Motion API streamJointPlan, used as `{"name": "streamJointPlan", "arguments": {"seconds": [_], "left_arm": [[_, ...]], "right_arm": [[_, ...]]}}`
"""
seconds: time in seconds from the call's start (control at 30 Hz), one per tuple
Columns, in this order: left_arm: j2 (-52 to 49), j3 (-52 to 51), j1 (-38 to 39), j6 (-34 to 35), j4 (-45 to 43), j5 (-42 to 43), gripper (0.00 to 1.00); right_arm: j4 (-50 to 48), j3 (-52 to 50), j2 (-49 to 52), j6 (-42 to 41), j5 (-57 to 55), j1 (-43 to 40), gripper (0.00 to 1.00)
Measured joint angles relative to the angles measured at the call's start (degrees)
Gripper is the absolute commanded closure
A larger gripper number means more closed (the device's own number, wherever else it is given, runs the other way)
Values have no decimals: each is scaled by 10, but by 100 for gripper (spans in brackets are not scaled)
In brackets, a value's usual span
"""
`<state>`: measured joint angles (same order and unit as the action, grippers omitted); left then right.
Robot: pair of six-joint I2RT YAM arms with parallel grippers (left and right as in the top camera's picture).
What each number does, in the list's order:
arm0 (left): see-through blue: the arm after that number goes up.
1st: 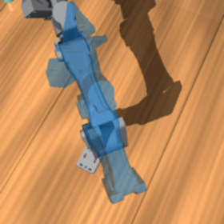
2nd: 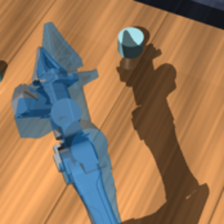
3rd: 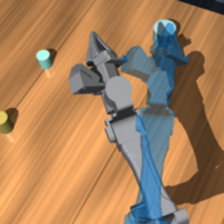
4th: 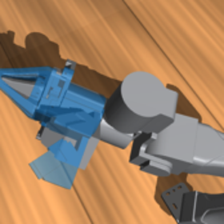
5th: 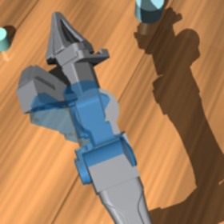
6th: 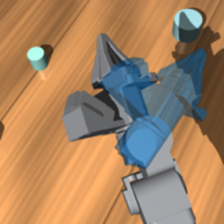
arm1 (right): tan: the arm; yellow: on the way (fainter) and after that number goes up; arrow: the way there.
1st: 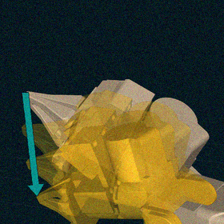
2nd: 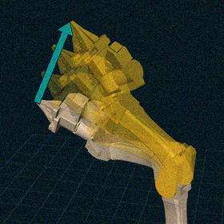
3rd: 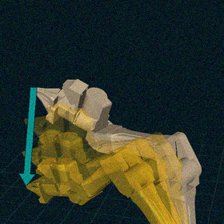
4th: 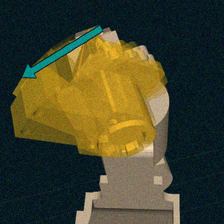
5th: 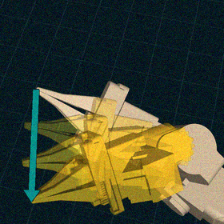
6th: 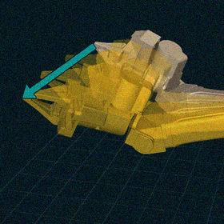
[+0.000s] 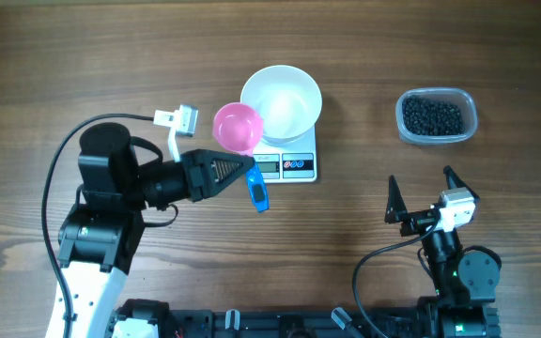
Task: Scoop item into bowl and weigh 150g on scale
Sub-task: 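Lift the pink cup with the left gripper toward the scale, then hold the pink cup above the white bowl with the left gripper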
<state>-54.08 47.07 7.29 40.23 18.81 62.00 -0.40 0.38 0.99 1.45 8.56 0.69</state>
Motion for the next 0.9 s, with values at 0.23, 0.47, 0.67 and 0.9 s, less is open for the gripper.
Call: {"name": "streamJointPlan", "arguments": {"seconds": [0.23,0.47,0.67,0.9], "left_arm": [[0,0,30,0,0,-2,96],[0,0,56,-17,0,-7,96],[0,0,92,-45,-4,-12,96],[0,0,125,-66,-9,-27,96]], "right_arm": [[0,0,0,0,0,0,0],[0,0,0,0,0,0,0],[0,0,0,0,0,0,0],[0,0,0,0,0,0,0]]}}
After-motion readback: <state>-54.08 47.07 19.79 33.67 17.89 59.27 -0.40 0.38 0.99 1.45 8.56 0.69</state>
